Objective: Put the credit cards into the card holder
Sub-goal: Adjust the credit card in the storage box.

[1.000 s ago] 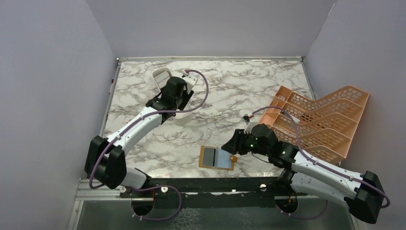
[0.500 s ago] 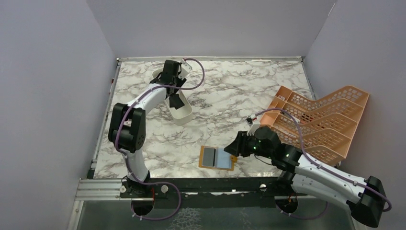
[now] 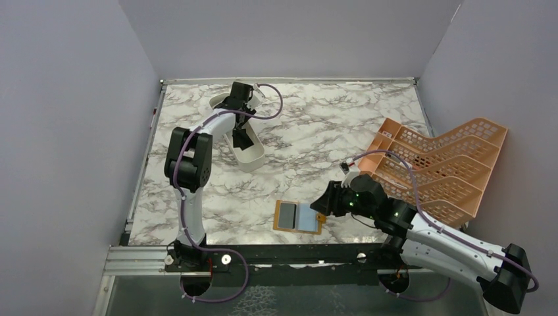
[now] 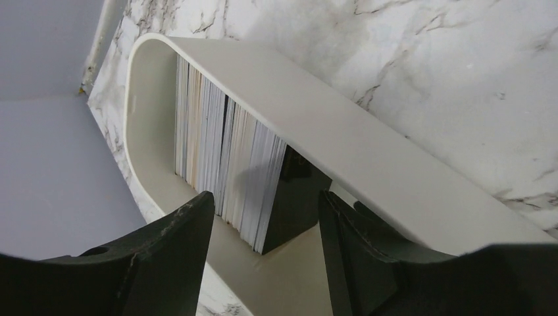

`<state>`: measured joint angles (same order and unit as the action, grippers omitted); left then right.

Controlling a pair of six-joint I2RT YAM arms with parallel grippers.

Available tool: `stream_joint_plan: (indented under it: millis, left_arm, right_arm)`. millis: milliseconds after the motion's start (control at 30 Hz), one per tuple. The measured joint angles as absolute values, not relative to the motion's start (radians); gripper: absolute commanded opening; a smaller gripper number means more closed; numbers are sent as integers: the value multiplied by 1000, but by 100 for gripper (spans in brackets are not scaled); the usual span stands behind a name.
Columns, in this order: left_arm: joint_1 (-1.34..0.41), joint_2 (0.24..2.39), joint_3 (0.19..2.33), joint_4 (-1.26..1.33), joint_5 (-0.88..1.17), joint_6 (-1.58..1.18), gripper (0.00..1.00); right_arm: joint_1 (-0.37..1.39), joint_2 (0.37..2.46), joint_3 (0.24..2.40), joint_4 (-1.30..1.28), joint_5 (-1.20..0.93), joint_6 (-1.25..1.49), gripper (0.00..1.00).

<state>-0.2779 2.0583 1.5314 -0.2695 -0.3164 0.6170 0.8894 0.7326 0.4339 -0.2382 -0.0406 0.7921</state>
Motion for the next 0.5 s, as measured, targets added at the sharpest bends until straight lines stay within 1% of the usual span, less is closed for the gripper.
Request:
stream_joint_plan:
  millis: [100,267,400,500]
  left_arm:
    - [-278,2092,1560,-271,-342,633,60]
    - [-274,2121,1588,-272,-364,645,51]
    - [-279,2127,1591,-273,-380,657,38]
    - [-284,2131,1591,-272,-383,666,35]
  right_arm:
    - [889,734,434,-252,-34,796,48]
    - [889,727,434,-256,-27,803,48]
    - [889,731,434,-256,-21,803,48]
    - [889,742,434,-255,-19,803,48]
